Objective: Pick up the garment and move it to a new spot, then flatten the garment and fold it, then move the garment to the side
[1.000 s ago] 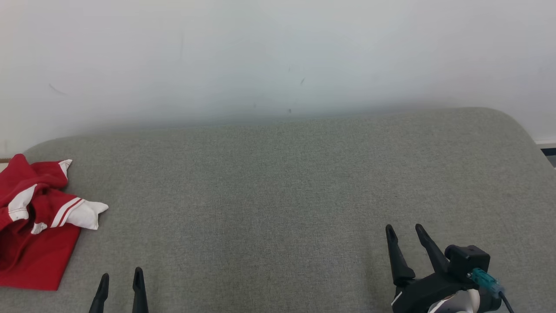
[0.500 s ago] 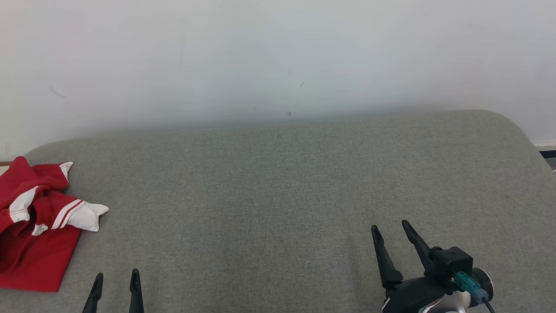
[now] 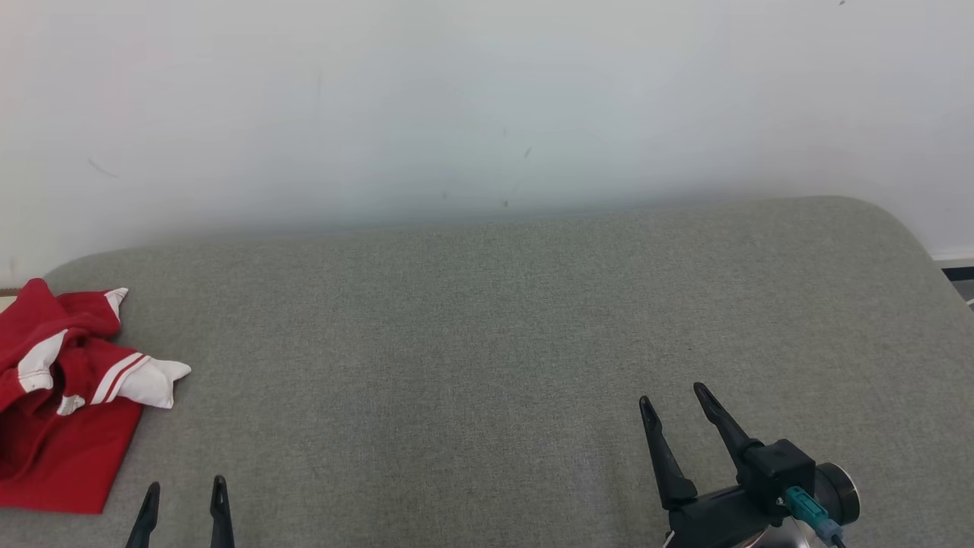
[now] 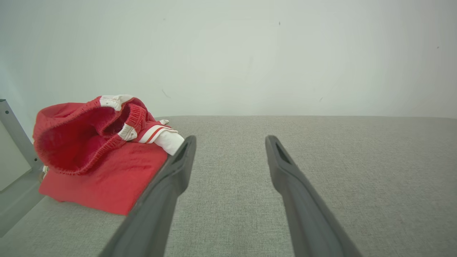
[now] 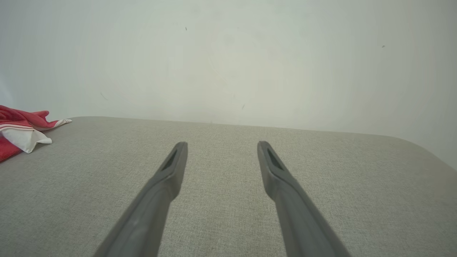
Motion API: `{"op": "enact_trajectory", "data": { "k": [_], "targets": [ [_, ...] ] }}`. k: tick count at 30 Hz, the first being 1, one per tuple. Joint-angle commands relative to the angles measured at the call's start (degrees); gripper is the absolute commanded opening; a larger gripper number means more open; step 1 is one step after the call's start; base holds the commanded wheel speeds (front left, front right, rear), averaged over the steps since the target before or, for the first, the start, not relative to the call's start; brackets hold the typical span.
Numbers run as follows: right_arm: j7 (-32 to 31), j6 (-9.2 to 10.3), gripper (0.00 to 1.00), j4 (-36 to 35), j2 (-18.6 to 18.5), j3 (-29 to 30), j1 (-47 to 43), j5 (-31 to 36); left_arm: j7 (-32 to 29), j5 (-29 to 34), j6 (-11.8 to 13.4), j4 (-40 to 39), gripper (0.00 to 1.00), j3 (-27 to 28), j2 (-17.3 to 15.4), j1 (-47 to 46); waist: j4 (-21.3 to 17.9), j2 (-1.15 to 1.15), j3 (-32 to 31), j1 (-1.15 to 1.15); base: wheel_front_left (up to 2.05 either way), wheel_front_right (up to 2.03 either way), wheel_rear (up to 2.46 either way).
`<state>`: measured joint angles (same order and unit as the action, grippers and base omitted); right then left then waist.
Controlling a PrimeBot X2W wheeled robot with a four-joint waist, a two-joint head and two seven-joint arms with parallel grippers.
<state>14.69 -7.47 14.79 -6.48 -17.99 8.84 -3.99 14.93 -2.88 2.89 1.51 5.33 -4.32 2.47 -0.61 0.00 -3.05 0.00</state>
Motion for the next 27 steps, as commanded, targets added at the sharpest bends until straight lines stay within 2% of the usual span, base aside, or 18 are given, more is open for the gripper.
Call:
{"op": "enact_trajectory", "data": {
  "k": [1,17,27],
  "targets": [
    [0.3,-0.04,1.00,-0.1,-0.1,-0.2,-0.4,0.1,0.1,0.5,0.1,-0.3,1.00,0.2,-0.3,1.0,0.0,0.00,0.0,0.00,0.00,0.00,0.00],
    [0.0,-0.04,1.00,-0.3,0.1,0.4,-0.6,-0.4,0.1,0.1,-0.3,-0.5,1.00,0.5,-0.1,0.9,-0.4,0.00,0.4,0.00,0.00,0.00,0.00],
    [0.0,-0.04,1.00,-0.1,0.3,0.8,-1.0,-0.9,0.1,0.1,0.3,-0.2,1.00,0.7,0.1,0.6,1.1,0.00,0.6,0.00,0.00,0.00,0.00]
  ]
}}
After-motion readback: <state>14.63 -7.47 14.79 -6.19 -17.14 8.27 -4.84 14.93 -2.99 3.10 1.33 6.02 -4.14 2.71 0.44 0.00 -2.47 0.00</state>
